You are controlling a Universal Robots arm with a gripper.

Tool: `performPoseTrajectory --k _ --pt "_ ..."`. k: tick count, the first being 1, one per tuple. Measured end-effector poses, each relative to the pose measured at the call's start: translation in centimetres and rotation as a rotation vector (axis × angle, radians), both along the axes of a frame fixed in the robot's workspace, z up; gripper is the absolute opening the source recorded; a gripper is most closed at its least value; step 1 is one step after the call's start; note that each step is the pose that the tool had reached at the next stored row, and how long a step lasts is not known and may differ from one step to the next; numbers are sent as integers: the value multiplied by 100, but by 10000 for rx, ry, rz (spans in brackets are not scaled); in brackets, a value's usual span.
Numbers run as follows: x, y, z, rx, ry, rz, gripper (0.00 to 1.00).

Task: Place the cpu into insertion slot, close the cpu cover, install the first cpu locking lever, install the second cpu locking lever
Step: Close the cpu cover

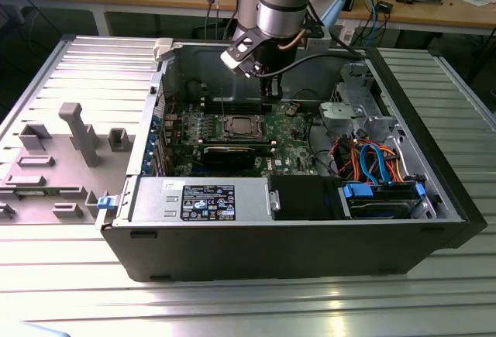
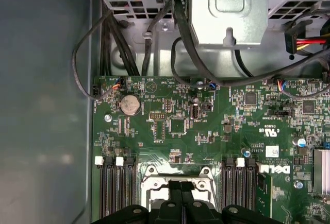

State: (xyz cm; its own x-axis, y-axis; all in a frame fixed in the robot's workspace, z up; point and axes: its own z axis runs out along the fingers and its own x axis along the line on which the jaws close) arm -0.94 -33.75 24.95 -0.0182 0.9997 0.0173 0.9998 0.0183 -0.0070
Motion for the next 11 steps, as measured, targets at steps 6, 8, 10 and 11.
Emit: performPoseTrajectory --k 6,8,10,11 --pt "-106 0 -39 8 -1 8 11" --pt "-129 -1 -51 6 0 11 11" --pt "-183 -4 -67 6 0 18 11" --pt "-221 -4 -76 6 0 23 11"
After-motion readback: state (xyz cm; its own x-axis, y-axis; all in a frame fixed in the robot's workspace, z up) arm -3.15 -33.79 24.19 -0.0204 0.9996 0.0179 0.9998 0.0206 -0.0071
